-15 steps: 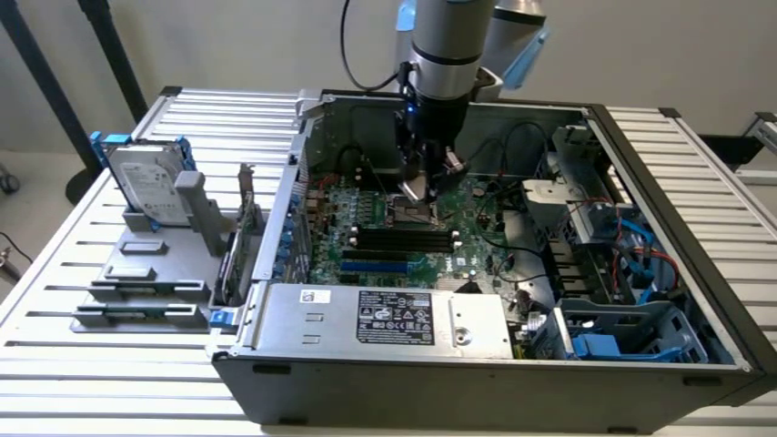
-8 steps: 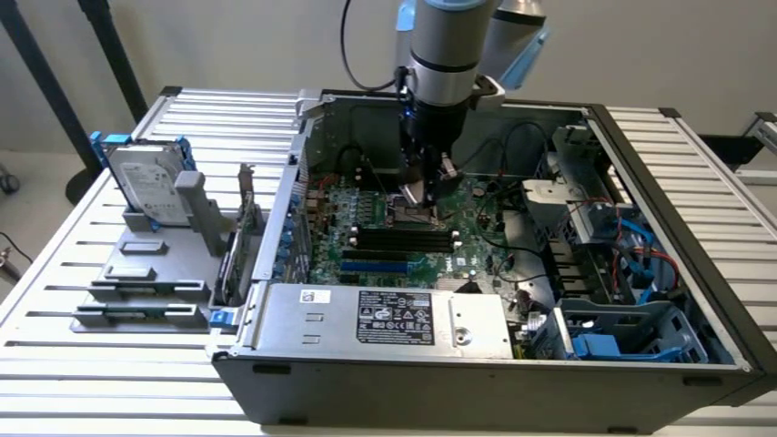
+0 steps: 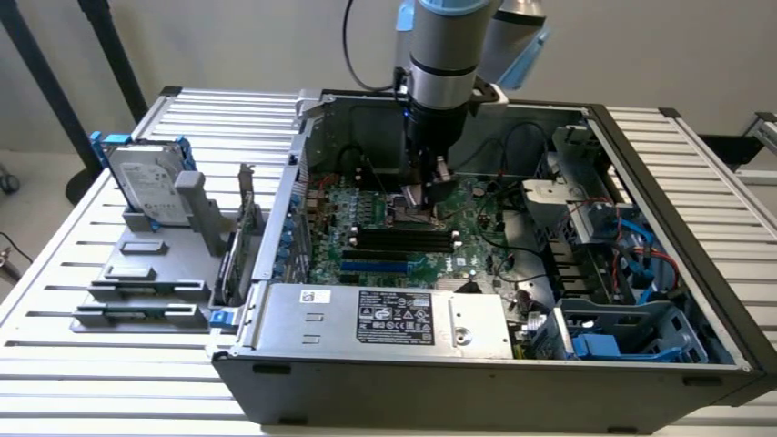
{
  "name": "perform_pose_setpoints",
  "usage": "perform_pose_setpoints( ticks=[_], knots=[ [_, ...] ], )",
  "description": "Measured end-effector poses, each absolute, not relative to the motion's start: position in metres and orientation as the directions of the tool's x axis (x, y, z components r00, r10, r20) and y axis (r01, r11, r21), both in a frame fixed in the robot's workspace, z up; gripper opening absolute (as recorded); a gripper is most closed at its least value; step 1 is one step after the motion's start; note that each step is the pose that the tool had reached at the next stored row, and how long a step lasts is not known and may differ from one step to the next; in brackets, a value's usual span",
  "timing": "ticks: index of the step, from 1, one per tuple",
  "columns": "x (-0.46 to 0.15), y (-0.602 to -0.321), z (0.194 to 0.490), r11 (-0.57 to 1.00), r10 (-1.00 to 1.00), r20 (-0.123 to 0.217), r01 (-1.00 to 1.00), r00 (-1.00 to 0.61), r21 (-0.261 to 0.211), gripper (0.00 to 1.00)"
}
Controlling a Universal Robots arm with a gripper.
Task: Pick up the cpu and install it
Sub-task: 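Place the cpu into insertion slot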
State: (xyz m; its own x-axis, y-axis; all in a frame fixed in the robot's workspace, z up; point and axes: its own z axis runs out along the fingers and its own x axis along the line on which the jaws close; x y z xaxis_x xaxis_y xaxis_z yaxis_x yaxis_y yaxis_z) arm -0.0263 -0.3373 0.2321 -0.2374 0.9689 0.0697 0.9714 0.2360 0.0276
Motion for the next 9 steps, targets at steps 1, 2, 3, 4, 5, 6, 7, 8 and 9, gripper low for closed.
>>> perform_pose_setpoints(
  ticks=[1, 2, 3, 4, 5, 6, 7, 8, 9],
  knots=[
    [-0.0263, -0.3373, 0.2320, 0.222, 0.972, 0.070, 0.975, -0.224, 0.028, 0.55],
    [-0.0263, -0.3372, 0.2319, 0.209, 0.975, 0.071, 0.977, -0.211, 0.028, 0.55],
    [-0.0263, -0.3372, 0.2318, 0.197, 0.978, 0.071, 0.980, -0.198, 0.027, 0.55],
    [-0.0264, -0.3372, 0.2318, 0.184, 0.980, 0.072, 0.983, -0.185, 0.027, 0.55],
    [-0.0264, -0.3372, 0.2318, 0.171, 0.982, 0.072, 0.985, -0.172, 0.027, 0.55],
    [-0.0265, -0.3372, 0.2319, 0.158, 0.984, 0.072, 0.987, -0.160, 0.026, 0.55],
    [-0.0266, -0.3372, 0.2319, 0.147, 0.986, 0.073, 0.989, -0.148, 0.026, 0.55],
    [-0.0269, -0.3372, 0.2319, 0.136, 0.988, 0.073, 0.990, -0.137, 0.025, 0.55],
    [-0.0271, -0.3372, 0.2319, 0.126, 0.989, 0.074, 0.992, -0.127, 0.025, 0.55]
  ],
)
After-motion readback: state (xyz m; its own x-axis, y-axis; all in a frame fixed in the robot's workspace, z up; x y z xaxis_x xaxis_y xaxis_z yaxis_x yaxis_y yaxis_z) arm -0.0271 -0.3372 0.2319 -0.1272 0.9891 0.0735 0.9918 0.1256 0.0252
